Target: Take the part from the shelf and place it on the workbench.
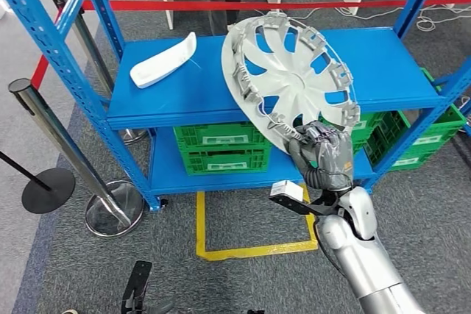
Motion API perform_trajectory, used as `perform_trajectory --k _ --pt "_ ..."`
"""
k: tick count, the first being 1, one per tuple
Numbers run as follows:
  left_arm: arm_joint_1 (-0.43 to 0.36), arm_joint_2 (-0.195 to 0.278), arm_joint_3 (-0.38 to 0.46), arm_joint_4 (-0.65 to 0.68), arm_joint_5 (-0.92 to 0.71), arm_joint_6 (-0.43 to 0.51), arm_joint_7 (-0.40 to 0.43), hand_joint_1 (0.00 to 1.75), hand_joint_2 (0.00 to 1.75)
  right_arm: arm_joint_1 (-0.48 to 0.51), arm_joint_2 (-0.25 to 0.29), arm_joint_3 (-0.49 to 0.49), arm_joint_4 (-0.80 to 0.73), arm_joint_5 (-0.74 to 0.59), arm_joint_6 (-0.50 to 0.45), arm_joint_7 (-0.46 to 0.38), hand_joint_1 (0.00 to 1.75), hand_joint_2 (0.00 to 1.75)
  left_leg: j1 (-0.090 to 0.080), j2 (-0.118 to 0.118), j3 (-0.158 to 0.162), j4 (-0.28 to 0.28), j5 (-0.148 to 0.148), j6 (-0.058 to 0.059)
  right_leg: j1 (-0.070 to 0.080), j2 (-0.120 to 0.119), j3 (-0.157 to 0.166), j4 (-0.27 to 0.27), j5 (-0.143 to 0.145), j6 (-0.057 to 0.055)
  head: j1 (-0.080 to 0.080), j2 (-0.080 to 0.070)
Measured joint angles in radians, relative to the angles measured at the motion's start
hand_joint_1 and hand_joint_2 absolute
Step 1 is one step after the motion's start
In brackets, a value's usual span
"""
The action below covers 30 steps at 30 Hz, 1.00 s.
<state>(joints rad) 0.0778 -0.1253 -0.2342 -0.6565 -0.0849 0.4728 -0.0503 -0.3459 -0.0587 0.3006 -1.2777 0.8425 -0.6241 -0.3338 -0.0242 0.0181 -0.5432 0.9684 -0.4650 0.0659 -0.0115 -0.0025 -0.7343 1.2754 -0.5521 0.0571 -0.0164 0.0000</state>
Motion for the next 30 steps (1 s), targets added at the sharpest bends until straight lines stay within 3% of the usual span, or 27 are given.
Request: perform_trajectory --k 2,4,5,7,9,11,13,14,15,17,18,19,21,23,25,27,29,30 --pt "0.001 -0.001 0.000 0.000 0.005 -0.002 -0.002 0.00 1.75 -0.011 0.000 0.000 0.007 -0.008 0.004 -0.006 1.75 1.75 0.002 0.012 -0.015 0.014 0.001 -0.005 -0.004 -0.019 0.078 -0.109 0.045 0.007 0.000 0.000" --pt "0.000 -0.002 0.001 0.000 0.012 -0.002 -0.006 0.00 1.75 -0.032 0.003 0.000 0.016 -0.015 0.007 -0.013 1.75 1.75 -0.002 0.026 -0.028 0.029 -0.001 -0.013 0.002 -0.054 0.160 -0.233 0.060 0.005 0.001 0.000" --pt "0.000 -0.002 0.001 0.000 0.016 -0.001 -0.008 0.00 1.75 -0.041 0.005 0.001 0.020 -0.020 0.008 -0.015 1.75 1.75 -0.004 0.033 -0.032 0.036 -0.002 -0.017 0.005 -0.062 0.176 -0.262 0.055 -0.001 0.001 0.000" --pt "0.001 -0.003 0.001 0.002 0.025 0.000 -0.015 0.00 1.75 -0.052 0.006 0.001 0.028 -0.032 0.008 -0.017 1.75 1.75 -0.006 0.048 -0.036 0.044 -0.002 -0.021 0.006 -0.049 0.176 -0.270 0.056 -0.018 0.000 0.000" --pt "0.001 -0.004 0.001 0.004 0.033 0.000 -0.022 0.00 1.75 -0.056 0.006 0.000 0.035 -0.045 0.007 -0.017 1.75 1.75 -0.002 0.037 -0.044 0.066 -0.024 -0.031 0.003 -0.030 0.172 -0.273 0.060 -0.033 -0.002 0.000" --pt "0.001 -0.005 0.001 0.005 0.039 0.001 -0.026 0.00 1.75 -0.057 0.007 -0.001 0.038 -0.055 0.006 -0.017 1.75 1.75 0.006 0.006 -0.077 0.152 -0.084 -0.043 0.001 -0.013 0.167 -0.274 0.066 -0.047 -0.004 0.000" --pt "0.002 -0.005 0.001 0.009 0.042 0.002 -0.029 0.00 1.75 -0.054 0.007 -0.003 0.041 -0.060 0.005 -0.019 1.75 1.75 0.012 -0.007 -0.128 0.283 -0.145 -0.049 0.002 0.008 0.161 -0.273 0.070 -0.053 -0.005 0.000" --pt "0.003 -0.006 0.001 0.012 0.043 0.002 -0.031 0.00 1.75 -0.052 0.007 -0.005 0.042 -0.062 0.005 -0.021 1.75 1.75 0.013 -0.008 -0.144 0.325 -0.152 -0.050 0.002 0.019 0.159 -0.271 0.070 -0.054 -0.005 0.000" --pt "0.003 -0.006 0.001 0.014 0.044 0.002 -0.033 0.00 1.75 -0.050 0.007 -0.007 0.042 -0.065 0.005 -0.022 1.75 1.75 0.014 -0.009 -0.145 0.332 -0.138 -0.049 0.003 0.031 0.158 -0.270 0.071 -0.055 -0.005 0.000" --pt "0.001 -0.007 0.001 0.019 0.049 0.002 -0.040 0.00 1.75 -0.039 0.007 -0.016 0.034 -0.072 0.004 -0.026 1.75 1.75 0.014 -0.027 -0.106 0.243 -0.064 -0.041 0.003 0.056 0.158 -0.266 0.071 -0.054 -0.005 0.000" --pt "0.000 -0.007 0.001 0.021 0.053 0.002 -0.044 0.00 1.75 -0.030 0.007 -0.022 0.025 -0.077 0.003 -0.028 1.75 1.75 0.016 -0.052 -0.080 0.183 -0.033 -0.035 0.003 0.067 0.157 -0.265 0.070 -0.053 -0.004 0.000" --pt "0.000 -0.007 0.001 0.022 0.057 0.001 -0.047 0.00 1.75 -0.021 0.007 -0.028 0.013 -0.084 0.002 -0.030 1.75 1.75 0.018 -0.076 -0.058 0.131 -0.011 -0.030 0.002 0.079 0.155 -0.264 0.071 -0.051 -0.003 0.000" --pt "0.001 -0.008 0.001 0.026 0.063 -0.001 -0.053 0.00 1.75 -0.004 0.007 -0.039 -0.010 -0.097 0.000 -0.034 1.75 1.75 0.018 -0.103 -0.039 0.087 -0.003 -0.026 -0.006 0.103 0.145 -0.266 0.079 -0.039 -0.005 0.000" --pt "-0.001 -0.009 0.001 0.028 0.068 -0.002 -0.057 0.00 1.75 0.013 0.005 -0.052 -0.030 -0.108 -0.001 -0.035 1.75 1.75 0.018 -0.081 -0.031 0.063 -0.001 -0.025 -0.011 0.118 0.136 -0.270 0.085 -0.025 -0.008 0.000" --pt "-0.005 -0.013 0.001 0.029 0.076 -0.004 -0.065 0.00 1.75 0.032 0.002 -0.070 -0.055 -0.127 -0.001 -0.038 1.75 1.75 0.021 -0.053 -0.020 0.033 0.000 -0.018 -0.006 0.077 0.112 -0.239 0.061 -0.016 -0.001 0.000" --pt "-0.005 -0.016 0.002 0.030 0.089 -0.011 -0.074 0.00 1.75 0.055 0.002 -0.089 -0.081 -0.150 0.000 -0.048 1.75 1.75 0.020 -0.027 -0.018 0.022 0.000 -0.014 -0.004 0.022 0.058 -0.132 0.007 -0.008 0.007 0.000" --pt "0.002 -0.017 0.002 0.031 0.112 -0.019 -0.084 0.00 1.75 0.093 0.001 -0.107 -0.115 -0.163 0.000 -0.060 1.75 1.75 0.018 -0.001 -0.019 0.023 0.000 -0.012 -0.007 0.010 0.008 -0.021 -0.027 -0.001 0.009 0.000" --pt "0.005 -0.017 0.003 0.031 0.124 -0.022 -0.092 0.00 1.75 0.117 0.000 -0.118 -0.137 -0.164 -0.001 -0.065 1.75 1.75 0.018 0.011 -0.019 0.023 -0.001 -0.013 -0.008 0.008 0.003 -0.008 -0.021 0.002 0.009 0.000"
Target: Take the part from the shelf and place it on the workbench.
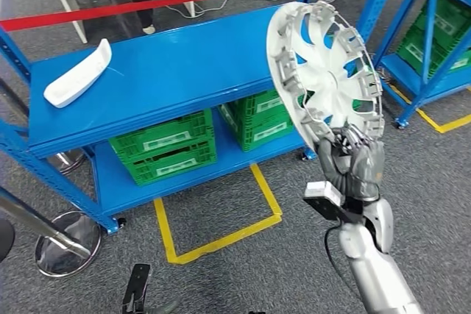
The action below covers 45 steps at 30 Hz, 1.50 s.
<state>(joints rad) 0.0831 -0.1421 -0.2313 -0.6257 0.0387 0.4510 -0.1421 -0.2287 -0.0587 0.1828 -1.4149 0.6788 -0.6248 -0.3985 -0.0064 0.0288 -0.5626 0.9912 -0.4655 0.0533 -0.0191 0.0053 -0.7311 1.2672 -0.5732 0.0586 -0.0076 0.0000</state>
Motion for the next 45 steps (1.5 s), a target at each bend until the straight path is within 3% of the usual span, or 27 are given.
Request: perform_trajectory --k 1,3,5,6,8,10,13,15,16,17,19,21,23,24,26,28,30,31,32,34,35,36,38,39,41,43,45 --pt "0.003 0.000 0.000 0.000 0.009 -0.003 -0.007 0.00 1.75 0.025 -0.001 -0.011 -0.023 0.003 -0.001 -0.003 1.75 1.75 0.000 0.011 0.000 0.000 -0.001 -0.001 -0.001 -0.005 0.015 -0.027 0.022 0.002 0.000 0.000" --pt "0.006 0.000 0.001 0.000 0.015 -0.009 -0.015 0.00 1.75 0.070 -0.005 -0.033 -0.069 0.022 -0.003 -0.002 1.75 1.75 -0.001 0.031 0.000 0.004 -0.004 -0.005 0.002 -0.042 0.088 -0.162 0.078 0.003 0.001 0.000" --pt "0.006 0.002 -0.001 0.000 0.014 -0.013 -0.017 0.00 1.75 0.108 -0.008 -0.050 -0.113 0.057 -0.008 0.005 1.75 1.75 -0.008 0.048 -0.003 0.013 -0.008 -0.013 0.007 -0.073 0.139 -0.257 0.102 -0.010 0.000 0.000" --pt "0.005 0.004 -0.002 0.000 0.013 -0.014 -0.016 0.00 1.75 0.127 -0.010 -0.057 -0.132 0.072 -0.011 0.009 1.75 1.75 -0.011 0.056 -0.004 0.017 -0.009 -0.017 0.011 -0.075 0.144 -0.268 0.100 -0.017 0.000 0.000" --pt "0.002 0.006 -0.003 0.001 0.012 -0.015 -0.015 0.00 1.75 0.161 -0.016 -0.069 -0.165 0.091 -0.018 0.015 1.75 1.75 -0.012 0.072 -0.005 0.021 -0.012 -0.023 0.011 -0.051 0.140 -0.266 0.107 -0.032 -0.001 0.000" --pt "-0.002 0.007 -0.004 0.002 0.011 -0.015 -0.014 0.00 1.75 0.183 -0.020 -0.080 -0.189 0.100 -0.020 0.017 1.75 1.75 -0.006 0.050 -0.014 0.053 -0.044 -0.033 0.008 -0.029 0.135 -0.267 0.115 -0.045 -0.002 0.000" --pt "-0.003 0.009 -0.004 0.006 0.018 -0.018 -0.011 0.00 1.75 0.207 -0.022 -0.086 -0.220 0.133 -0.026 0.031 1.75 1.75 0.001 -0.012 -0.075 0.225 -0.149 -0.039 0.009 0.008 0.124 -0.268 0.125 -0.059 -0.003 0.000" --pt "-0.003 0.010 -0.004 0.010 0.024 -0.025 -0.011 0.00 1.75 0.231 -0.022 -0.087 -0.242 0.174 -0.035 0.051 1.75 1.75 0.001 -0.021 -0.100 0.304 -0.175 -0.035 0.013 0.036 0.117 -0.267 0.132 -0.061 -0.003 0.000" --pt "-0.003 0.011 -0.004 0.012 0.025 -0.027 -0.012 0.00 1.75 0.246 -0.022 -0.088 -0.254 0.197 -0.040 0.063 1.75 1.75 0.000 -0.025 -0.088 0.290 -0.160 -0.030 0.015 0.050 0.113 -0.266 0.135 -0.060 -0.003 0.000" --pt "-0.005 0.011 -0.004 0.013 0.025 -0.028 -0.013 0.00 1.75 0.262 -0.023 -0.088 -0.266 0.221 -0.043 0.073 1.75 1.75 0.000 -0.033 -0.058 0.238 -0.130 -0.024 0.017 0.064 0.110 -0.265 0.139 -0.059 -0.002 0.000" --pt "-0.008 0.012 -0.004 0.014 0.024 -0.029 -0.013 0.00 1.75 0.291 -0.023 -0.088 -0.290 0.259 -0.047 0.089 1.75 1.75 -0.001 -0.079 0.013 0.100 -0.075 -0.012 0.018 0.089 0.104 -0.262 0.146 -0.054 -0.002 0.000" --pt "-0.010 0.013 -0.004 0.016 0.023 -0.029 -0.013 0.00 1.75 0.310 -0.023 -0.088 -0.310 0.279 -0.050 0.095 1.75 1.75 -0.002 -0.113 0.046 0.030 -0.059 -0.007 0.014 0.112 0.095 -0.261 0.156 -0.044 -0.002 0.000" --pt "-0.013 0.013 -0.004 0.016 0.019 -0.029 -0.012 0.00 1.75 0.327 -0.023 -0.089 -0.327 0.297 -0.053 0.104 1.75 1.75 -0.004 -0.097 0.047 0.020 -0.053 -0.006 0.010 0.137 0.087 -0.265 0.167 -0.029 -0.002 0.000" --pt "-0.015 0.013 -0.005 0.016 0.015 -0.028 -0.011 0.00 1.75 0.337 -0.023 -0.090 -0.336 0.314 -0.055 0.111 1.75 1.75 -0.003 -0.083 0.048 0.013 -0.046 -0.004 0.010 0.133 0.080 -0.264 0.167 -0.025 -0.002 0.000" --pt "-0.018 0.012 -0.007 0.016 0.003 -0.025 -0.004 0.00 1.75 0.357 -0.023 -0.093 -0.355 0.359 -0.056 0.121 1.75 1.75 0.000 -0.054 0.045 -0.001 -0.031 0.003 0.013 0.082 0.051 -0.217 0.130 -0.019 0.004 0.000" --pt "-0.014 0.012 -0.009 0.016 -0.009 -0.014 0.009 0.00 1.75 0.381 -0.020 -0.093 -0.378 0.387 -0.056 0.120 1.75 1.75 -0.003 -0.023 0.039 -0.003 -0.025 0.007 0.012 0.021 0.000 -0.093 0.055 -0.013 0.009 0.000" --pt "-0.004 0.012 -0.009 0.015 -0.021 0.003 0.021 0.00 1.75 0.415 -0.008 -0.092 -0.404 0.393 -0.056 0.102 1.75 1.75 -0.004 0.009 0.033 -0.002 -0.024 0.006 0.007 0.002 -0.028 0.006 0.013 -0.003 0.009 0.000" --pt "0.001 0.011 -0.008 0.013 -0.027 0.011 0.024 0.00 1.75 0.433 0.003 -0.090 -0.419 0.395 -0.056 0.091 1.75 1.75 -0.004 0.025 0.031 -0.002 -0.023 0.004 0.004 -0.003 -0.016 0.004 0.017 0.000 0.009 0.000" --pt "0.006 0.010 -0.007 0.008 -0.032 0.019 0.028 0.00 1.75 0.450 0.016 -0.089 -0.434 0.399 -0.056 0.078 1.75 1.75 -0.003 0.039 0.031 -0.001 -0.024 0.003 0.001 -0.012 0.018 -0.039 0.036 0.003 0.009 0.000" --pt "0.016 0.008 -0.005 -0.007 -0.044 0.032 0.044 0.00 1.75 0.479 0.048 -0.086 -0.462 0.420 -0.056 0.051 1.75 1.75 -0.005 0.064 0.031 0.002 -0.028 -0.007 0.001 -0.059 0.114 -0.181 0.077 0.005 0.010 0.000" --pt "0.022 0.006 -0.004 -0.016 -0.052 0.037 0.055 0.00 1.75 0.491 0.066 -0.085 -0.474 0.436 -0.056 0.040 1.75 1.75 -0.007 0.075 0.031 0.005 -0.030 -0.013 0.002 -0.077 0.148 -0.235 0.088 0.000 0.009 0.000" --pt "0.029 0.005 -0.002 -0.025 -0.059 0.043 0.067 0.00 1.75 0.500 0.082 -0.084 -0.484 0.453 -0.056 0.031 1.75 1.75 -0.010 0.085 0.032 0.008 -0.032 -0.019 0.005 -0.089 0.166 -0.263 0.090 -0.007 0.007 0.000" --pt "0.047 0.002 0.004 -0.044 -0.073 0.048 0.083 0.00 1.75 0.518 0.106 -0.082 -0.501 0.480 -0.056 0.025 1.75 1.75 -0.011 0.106 0.035 0.012 -0.035 -0.026 0.008 -0.069 0.164 -0.266 0.091 -0.023 0.005 0.000" --pt "0.055 0.001 0.007 -0.053 -0.080 0.049 0.089 0.00 1.75 0.527 0.114 -0.081 -0.509 0.487 -0.057 0.023 1.75 1.75 -0.008 0.100 0.035 0.016 -0.040 -0.032 0.008 -0.057 0.162 -0.266 0.093 -0.029 0.004 0.000" --pt "0.070 -0.003 0.014 -0.070 -0.090 0.049 0.100 0.00 1.75 0.537 0.125 -0.077 -0.520 0.490 -0.057 0.023 1.75 1.75 0.000 0.048 0.019 0.064 -0.080 -0.043 0.006 -0.034 0.158 -0.268 0.098 -0.043 0.003 0.000" --pt "0.084 -0.006 0.023 -0.081 -0.097 0.049 0.111 0.00 1.75 0.537 0.132 -0.067 -0.524 0.486 -0.057 0.032 1.75 1.75 0.004 -0.010 -0.031 0.188 -0.153 -0.047 0.006 -0.010 0.153 -0.268 0.103 -0.054 0.002 0.000" --pt "0.101 -0.010 0.034 -0.087 -0.105 0.049 0.118 0.00 1.75 0.537 0.134 -0.053 -0.524 0.481 -0.057 0.046 1.75 1.75 0.003 -0.023 -0.080 0.306 -0.198 -0.043 0.010 0.021 0.148 -0.268 0.107 -0.059 0.002 0.000"
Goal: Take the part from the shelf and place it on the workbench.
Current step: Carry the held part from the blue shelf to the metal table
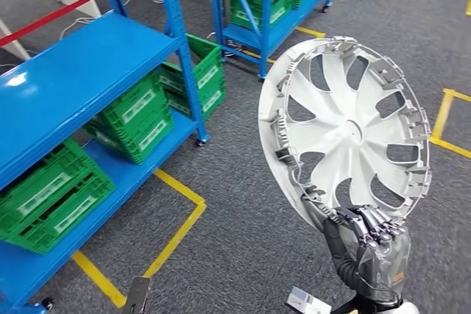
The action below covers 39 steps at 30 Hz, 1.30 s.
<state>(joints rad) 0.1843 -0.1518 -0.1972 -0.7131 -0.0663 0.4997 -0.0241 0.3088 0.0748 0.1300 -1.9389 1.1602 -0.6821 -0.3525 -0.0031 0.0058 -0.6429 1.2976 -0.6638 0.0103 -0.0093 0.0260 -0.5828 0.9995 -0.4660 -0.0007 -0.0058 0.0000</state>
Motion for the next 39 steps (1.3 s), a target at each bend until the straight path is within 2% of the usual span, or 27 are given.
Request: perform_trajectory --k 1,2,3,5,7,9,11,13,15,16,17,18,20,21,22,24,25,27,28,29,30,31,32,33,35,37,39 --pt "0.008 -0.002 0.006 -0.003 -0.003 0.000 0.001 0.00 1.75 0.000 0.000 0.006 0.000 -0.002 0.000 0.004 1.75 1.75 0.000 -0.002 -0.005 0.013 0.006 0.003 0.002 0.016 -0.001 0.000 0.002 -0.001 0.000 0.000" --pt "0.014 -0.005 0.011 -0.007 -0.005 0.000 0.002 0.00 1.75 0.001 0.000 0.012 0.000 -0.004 0.000 0.007 1.75 1.75 0.000 -0.005 0.009 -0.016 0.031 0.007 0.003 0.033 -0.002 0.001 0.004 -0.001 0.000 0.000" --pt "0.018 -0.008 0.015 -0.010 -0.007 0.000 0.002 0.00 1.75 0.001 0.000 0.017 0.000 -0.006 0.000 0.008 1.75 1.75 0.000 -0.017 0.039 -0.080 0.070 0.012 0.003 0.048 -0.003 0.002 0.005 0.000 0.000 0.000" --pt "0.022 -0.013 0.022 -0.016 -0.009 0.000 0.002 0.00 1.75 0.000 0.000 0.024 0.000 -0.008 0.000 0.008 1.75 1.75 0.001 -0.063 0.103 -0.220 0.129 0.020 0.005 0.075 -0.006 0.006 0.009 0.006 0.001 0.000" --pt "0.025 -0.016 0.029 -0.020 -0.010 0.000 0.002 0.00 1.75 0.000 0.000 0.030 0.000 -0.008 0.000 0.008 1.75 1.75 0.001 -0.088 0.126 -0.278 0.143 0.021 0.004 0.098 -0.015 0.010 0.015 0.016 0.001 0.000" --pt "0.028 -0.020 0.035 -0.026 -0.011 0.000 0.002 0.00 1.75 0.003 0.000 0.033 0.000 -0.012 -0.001 0.008 1.75 1.75 0.000 -0.067 0.126 -0.285 0.150 0.024 0.000 0.111 -0.026 0.010 0.021 0.027 0.001 0.000" --pt "0.032 -0.027 0.041 -0.036 -0.017 0.001 0.000 0.00 1.75 0.004 0.000 0.035 0.001 -0.019 -0.001 0.009 1.75 1.75 0.003 -0.040 0.123 -0.293 0.160 0.032 0.002 0.068 -0.050 0.040 -0.002 0.035 0.005 0.000" --pt "0.039 -0.035 0.049 -0.047 -0.027 0.003 -0.006 0.00 1.75 0.000 0.000 0.040 0.004 -0.025 -0.001 0.016 1.75 1.75 0.003 -0.010 0.118 -0.296 0.165 0.037 0.004 0.004 -0.100 0.147 -0.067 0.041 0.009 0.000" --pt "0.047 -0.041 0.060 -0.054 -0.036 0.005 -0.009 0.00 1.75 -0.002 0.000 0.044 0.009 -0.028 -0.001 0.018 1.75 1.75 0.001 0.023 0.114 -0.296 0.165 0.037 0.000 -0.017 -0.147 0.267 -0.118 0.049 0.011 0.000" --pt "0.050 -0.044 0.065 -0.057 -0.041 0.005 -0.010 0.00 1.75 -0.001 0.000 0.045 0.011 -0.029 -0.001 0.017 1.75 1.75 0.001 0.039 0.113 -0.296 0.165 0.037 -0.002 -0.021 -0.150 0.286 -0.120 0.053 0.011 0.000" --pt "0.051 -0.047 0.069 -0.059 -0.046 0.003 -0.011 0.00 1.75 0.000 0.000 0.045 0.011 -0.032 -0.001 0.015 1.75 1.75 0.001 0.054 0.113 -0.296 0.164 0.036 -0.005 -0.027 -0.131 0.263 -0.103 0.055 0.011 0.000" --pt "0.051 -0.051 0.073 -0.062 -0.049 0.000 -0.012 0.00 1.75 0.001 0.000 0.045 0.012 -0.033 -0.001 0.014 1.75 1.75 0.001 0.067 0.114 -0.295 0.163 0.035 -0.007 -0.037 -0.094 0.203 -0.074 0.057 0.011 0.000" --pt "0.048 -0.058 0.080 -0.064 -0.054 -0.005 -0.017 0.00 1.75 0.000 0.000 0.045 0.012 -0.040 -0.001 0.013 1.75 1.75 -0.002 0.088 0.117 -0.293 0.160 0.028 -0.006 -0.084 -0.012 0.063 -0.032 0.054 0.011 0.000" --pt "0.046 -0.060 0.084 -0.064 -0.055 -0.006 -0.020 0.00 1.75 -0.002 0.000 0.045 0.013 -0.044 -0.001 0.012 1.75 1.75 -0.005 0.096 0.118 -0.291 0.158 0.023 -0.003 -0.100 0.012 0.021 -0.023 0.049 0.010 0.000" --pt "0.044 -0.062 0.088 -0.064 -0.056 -0.005 -0.022 0.00 1.75 -0.004 0.000 0.045 0.014 -0.049 -0.001 0.011 1.75 1.75 -0.007 0.105 0.119 -0.290 0.157 0.018 0.000 -0.108 0.021 0.004 -0.024 0.043 0.009 0.000" --pt "0.040 -0.065 0.093 -0.065 -0.057 -0.005 -0.025 0.00 1.75 -0.006 0.000 0.045 0.016 -0.056 -0.001 0.010 1.75 1.75 -0.007 0.123 0.122 -0.289 0.155 0.010 0.002 -0.083 0.019 0.004 -0.021 0.029 0.008 0.000" --pt "0.038 -0.067 0.094 -0.065 -0.057 -0.005 -0.026 0.00 1.75 -0.006 0.001 0.044 0.017 -0.058 -0.001 0.010 1.75 1.75 -0.005 0.114 0.122 -0.283 0.147 0.004 0.001 -0.072 0.018 0.002 -0.018 0.024 0.008 0.000" --pt "0.035 -0.070 0.096 -0.067 -0.058 -0.005 -0.027 0.00 1.75 -0.009 0.002 0.045 0.017 -0.058 -0.001 0.009 1.75 1.75 0.001 0.063 0.099 -0.221 0.102 -0.006 -0.002 -0.047 0.018 -0.002 -0.012 0.010 0.005 0.000" --pt "0.035 -0.070 0.097 -0.067 -0.059 -0.005 -0.028 0.00 1.75 -0.010 0.003 0.046 0.018 -0.059 -0.002 0.008 1.75 1.75 0.003 0.030 0.073 -0.158 0.067 -0.008 -0.002 -0.034 0.016 -0.002 -0.010 0.005 0.003 0.000" --pt "0.035 -0.071 0.098 -0.067 -0.058 -0.005 -0.028 0.00 1.75 -0.011 0.004 0.047 0.019 -0.059 -0.002 0.007 1.75 1.75 0.004 0.012 0.041 -0.086 0.035 -0.009 -0.001 -0.020 0.014 -0.002 -0.008 0.002 0.002 0.000" --pt "0.036 -0.070 0.100 -0.067 -0.058 -0.005 -0.028 0.00 1.75 -0.012 0.005 0.047 0.020 -0.059 -0.002 0.007 1.75 1.75 0.004 0.003 0.012 -0.024 0.014 -0.008 0.000 -0.005 0.013 -0.001 -0.007 0.000 0.002 0.000" --pt "0.037 -0.070 0.102 -0.067 -0.058 -0.005 -0.028 0.00 1.75 -0.012 0.005 0.048 0.022 -0.059 -0.002 0.007 1.75 1.75 0.004 0.000 -0.005 0.007 0.012 -0.006 0.002 0.011 0.012 -0.001 -0.007 -0.001 0.002 0.000" --pt "0.037 -0.070 0.103 -0.067 -0.058 -0.005 -0.028 0.00 1.75 -0.012 0.005 0.048 0.024 -0.059 -0.001 0.007 1.75 1.75 0.004 -0.003 -0.004 -0.002 0.033 -0.003 0.003 0.027 0.012 0.000 -0.006 -0.002 0.002 0.000" --pt "0.037 -0.070 0.105 -0.067 -0.058 -0.005 -0.028 0.00 1.75 -0.012 0.005 0.048 0.025 -0.059 -0.001 0.006 1.75 1.75 0.004 -0.009 0.014 -0.049 0.070 0.002 0.004 0.042 0.013 0.001 -0.005 -0.001 0.002 0.000" --pt "0.036 -0.071 0.108 -0.067 -0.058 -0.005 -0.030 0.00 1.75 -0.016 0.006 0.048 0.028 -0.064 -0.001 0.003 1.75 1.75 0.006 -0.058 0.068 -0.186 0.145 0.012 0.005 0.071 0.010 0.006 -0.004 0.001 0.003 0.000" --pt "0.036 -0.071 0.112 -0.066 -0.056 -0.005 -0.033 0.00 1.75 -0.028 0.008 0.048 0.035 -0.072 -0.001 -0.002 1.75 1.75 0.007 -0.102 0.097 -0.264 0.168 0.016 0.002 0.097 -0.002 0.010 0.000 0.010 0.003 0.000" --pt "0.035 -0.073 0.116 -0.066 -0.053 -0.005 -0.034 0.00 1.75 -0.041 0.010 0.046 0.043 -0.082 -0.002 -0.006 1.75 1.75 0.007 -0.092 0.100 -0.278 0.167 0.017 -0.002 0.123 -0.016 0.008 0.008 0.023 0.002 0.000"
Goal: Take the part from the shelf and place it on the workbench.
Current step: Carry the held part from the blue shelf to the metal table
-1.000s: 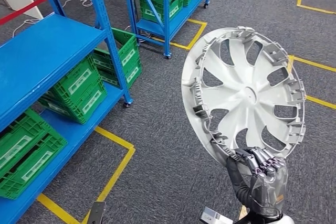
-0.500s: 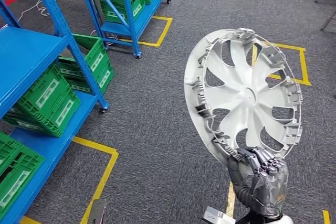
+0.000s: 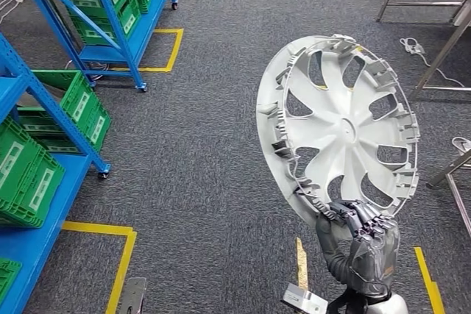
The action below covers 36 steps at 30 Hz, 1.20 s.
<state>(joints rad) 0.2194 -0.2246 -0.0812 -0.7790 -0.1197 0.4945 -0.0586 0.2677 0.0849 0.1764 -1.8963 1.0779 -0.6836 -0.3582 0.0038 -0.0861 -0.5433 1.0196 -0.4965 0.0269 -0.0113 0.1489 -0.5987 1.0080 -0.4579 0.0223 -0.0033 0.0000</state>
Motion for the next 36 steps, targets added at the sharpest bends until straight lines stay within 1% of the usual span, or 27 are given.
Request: perform_trajectory --k 1,2,3,4,5,6,7,8,10,11,13,14,16,18,20,22,23,24,25,27,29,30,31,32,33,35,36 --pt "-0.002 -0.002 0.002 0.001 0.001 0.000 -0.001 0.00 1.75 -0.004 0.001 -0.001 0.004 -0.005 0.000 -0.002 1.75 1.75 0.001 0.014 0.001 -0.005 0.004 0.002 0.000 -0.006 -0.007 0.002 0.000 0.006 0.001 0.000" --pt "-0.004 -0.004 0.004 0.002 0.002 0.000 -0.002 0.00 1.75 -0.009 0.001 -0.001 0.009 -0.010 0.000 -0.005 1.75 1.75 0.003 0.029 0.002 -0.011 0.008 0.006 0.002 -0.029 -0.017 0.013 -0.010 0.011 0.003 0.000" --pt "-0.007 -0.005 0.006 0.005 0.003 0.000 -0.005 0.00 1.75 -0.016 0.001 -0.002 0.014 -0.014 0.000 -0.009 1.75 1.75 0.006 0.045 0.003 -0.017 0.012 0.008 0.005 -0.062 -0.035 0.044 -0.031 0.015 0.006 0.000" --pt "-0.009 -0.006 0.008 0.009 0.005 0.000 -0.009 0.00 1.75 -0.023 0.002 -0.002 0.020 -0.019 0.000 -0.013 1.75 1.75 0.006 0.062 0.003 -0.019 0.013 0.010 0.005 -0.101 -0.058 0.096 -0.061 0.019 0.008 0.000" --pt "-0.009 -0.007 0.011 0.013 0.008 0.000 -0.013 0.00 1.75 -0.029 0.004 -0.002 0.025 -0.022 0.000 -0.018 1.75 1.75 0.005 0.078 0.001 -0.019 0.013 0.012 0.004 -0.126 -0.088 0.162 -0.095 0.024 0.011 0.000" --pt "-0.009 -0.007 0.014 0.019 0.011 0.000 -0.016 0.00 1.75 -0.033 0.006 -0.003 0.031 -0.025 0.000 -0.024 1.75 1.75 0.005 0.096 0.000 -0.019 0.013 0.012 0.001 -0.136 -0.116 0.224 -0.120 0.029 0.011 0.000" --pt "-0.009 -0.007 0.018 0.023 0.013 0.000 -0.018 0.00 1.75 -0.034 0.008 -0.004 0.035 -0.028 0.000 -0.031 1.75 1.75 0.005 0.113 0.000 -0.019 0.012 0.011 -0.003 -0.141 -0.133 0.262 -0.129 0.034 0.011 0.000" --pt "-0.010 -0.007 0.022 0.027 0.014 0.000 -0.021 0.00 1.75 -0.034 0.011 -0.006 0.038 -0.030 0.000 -0.037 1.75 1.75 0.006 0.129 0.000 -0.018 0.011 0.010 -0.007 -0.146 -0.132 0.266 -0.121 0.039 0.011 0.000" --pt "-0.013 -0.009 0.026 0.032 0.016 -0.001 -0.025 0.00 1.75 -0.034 0.016 -0.008 0.042 -0.035 0.000 -0.046 1.75 1.75 0.008 0.154 0.003 -0.017 0.007 0.004 -0.013 -0.169 -0.071 0.162 -0.063 0.045 0.011 0.000" --pt "-0.014 -0.009 0.027 0.034 0.017 -0.002 -0.028 0.00 1.75 -0.035 0.019 -0.010 0.044 -0.038 0.000 -0.049 1.75 1.75 0.005 0.165 0.004 -0.015 0.003 -0.002 -0.011 -0.196 -0.033 0.094 -0.041 0.046 0.012 0.000" --pt "-0.017 -0.010 0.031 0.037 0.019 -0.004 -0.032 0.00 1.75 -0.037 0.027 -0.013 0.048 -0.043 0.000 -0.056 1.75 1.75 -0.001 0.182 0.008 -0.009 -0.004 -0.015 -0.008 -0.230 0.016 0.012 -0.022 0.035 0.010 0.000" --pt "-0.019 -0.010 0.033 0.038 0.021 -0.004 -0.035 0.00 1.75 -0.038 0.030 -0.016 0.049 -0.046 0.000 -0.062 1.75 1.75 -0.003 0.191 0.009 -0.008 -0.005 -0.019 -0.005 -0.231 0.019 0.005 -0.026 0.027 0.009 0.000" --pt "-0.025 -0.011 0.037 0.042 0.024 -0.006 -0.040 0.00 1.75 -0.038 0.040 -0.026 0.052 -0.053 0.000 -0.082 1.75 1.75 -0.001 0.205 0.014 -0.007 -0.010 -0.029 -0.005 -0.205 0.015 0.006 -0.023 0.010 0.007 0.000" --pt "-0.032 -0.012 0.039 0.046 0.026 -0.007 -0.046 0.00 1.75 -0.038 0.052 -0.036 0.053 -0.058 0.000 -0.099 1.75 1.75 0.006 0.172 0.005 0.025 -0.037 -0.039 -0.007 -0.180 0.013 0.005 -0.019 -0.003 0.006 0.000" --pt "-0.038 -0.013 0.042 0.055 0.030 -0.007 -0.048 0.00 1.75 -0.042 0.064 -0.042 0.057 -0.059 0.000 -0.105 1.75 1.75 0.009 0.118 -0.041 0.134 -0.098 -0.041 -0.007 -0.154 0.013 0.004 -0.017 -0.012 0.003 0.000" --pt "-0.037 -0.012 0.046 0.066 0.035 -0.007 -0.048 0.00 1.75 -0.044 0.070 -0.047 0.063 -0.059 0.000 -0.105 1.75 1.75 0.007 0.097 -0.101 0.256 -0.139 -0.038 -0.004 -0.123 0.013 0.005 -0.016 -0.016 0.002 0.000" --pt "-0.036 -0.012 0.047 0.070 0.036 -0.008 -0.048 0.00 1.75 -0.043 0.071 -0.050 0.067 -0.059 0.000 -0.105 1.75 1.75 0.006 0.094 -0.116 0.277 -0.132 -0.034 -0.002 -0.107 0.014 0.005 -0.016 -0.017 0.002 0.000" --pt "-0.035 -0.012 0.049 0.073 0.037 -0.010 -0.048 0.00 1.75 -0.042 0.071 -0.053 0.069 -0.059 0.000 -0.105 1.75 1.75 0.005 0.089 -0.114 0.259 -0.105 -0.028 0.000 -0.091 0.015 0.005 -0.016 -0.017 0.002 0.000" --pt "-0.034 -0.012 0.050 0.075 0.037 -0.012 -0.048 0.00 1.75 -0.041 0.072 -0.055 0.072 -0.059 0.000 -0.105 1.75 1.75 0.004 0.080 -0.097 0.207 -0.065 -0.021 0.001 -0.075 0.016 0.005 -0.016 -0.017 0.002 0.000" --pt "-0.035 -0.012 0.051 0.081 0.040 -0.016 -0.048 0.00 1.75 -0.042 0.076 -0.060 0.074 -0.060 0.000 -0.110 1.75 1.75 0.004 0.024 -0.053 0.083 0.002 -0.007 0.002 -0.048 0.016 0.007 -0.015 -0.015 0.004 0.000" --pt "-0.035 -0.012 0.053 0.088 0.045 -0.018 -0.049 0.00 1.75 -0.044 0.080 -0.064 0.076 -0.059 -0.001 -0.118 1.75 1.75 0.004 -0.019 -0.030 0.021 0.017 -0.001 -0.003 -0.024 0.007 0.010 -0.013 -0.008 0.002 0.000" --pt "-0.035 -0.012 0.054 0.091 0.047 -0.019 -0.050 0.00 1.75 -0.044 0.081 -0.066 0.077 -0.059 -0.001 -0.120 1.75 1.75 0.003 -0.017 -0.028 0.013 0.015 -0.002 -0.005 -0.011 0.002 0.009 -0.010 -0.001 0.001 0.000" --pt "-0.036 -0.013 0.055 0.092 0.048 -0.020 -0.051 0.00 1.75 -0.043 0.082 -0.067 0.078 -0.060 -0.002 -0.120 1.75 1.75 0.005 -0.003 -0.025 0.006 0.015 -0.002 -0.009 -0.003 -0.004 0.009 -0.009 0.005 -0.001 0.000" --pt "-0.037 -0.014 0.057 0.093 0.049 -0.020 -0.054 0.00 1.75 -0.043 0.083 -0.068 0.078 -0.063 -0.002 -0.120 1.75 1.75 0.006 0.010 -0.023 0.000 0.017 0.000 -0.007 -0.013 -0.011 0.014 -0.013 0.011 0.000 0.000" --pt "-0.038 -0.015 0.058 0.094 0.049 -0.021 -0.058 0.00 1.75 -0.043 0.083 -0.070 0.079 -0.069 -0.002 -0.120 1.75 1.75 0.009 0.026 -0.021 -0.007 0.020 0.002 -0.005 -0.038 -0.024 0.035 -0.027 0.016 0.003 0.000" --pt "-0.039 -0.017 0.061 0.097 0.054 -0.021 -0.066 0.00 1.75 -0.048 0.084 -0.071 0.083 -0.081 -0.002 -0.120 1.75 1.75 0.008 0.060 -0.019 -0.012 0.023 0.007 -0.001 -0.108 -0.075 0.134 -0.081 0.023 0.010 0.000" --pt "-0.039 -0.018 0.063 0.099 0.056 -0.021 -0.069 0.00 1.75 -0.050 0.084 -0.072 0.085 -0.086 -0.002 -0.120 1.75 1.75 0.007 0.078 -0.019 -0.012 0.022 0.008 -0.002 -0.129 -0.106 0.199 -0.111 0.027 0.012 0.000"
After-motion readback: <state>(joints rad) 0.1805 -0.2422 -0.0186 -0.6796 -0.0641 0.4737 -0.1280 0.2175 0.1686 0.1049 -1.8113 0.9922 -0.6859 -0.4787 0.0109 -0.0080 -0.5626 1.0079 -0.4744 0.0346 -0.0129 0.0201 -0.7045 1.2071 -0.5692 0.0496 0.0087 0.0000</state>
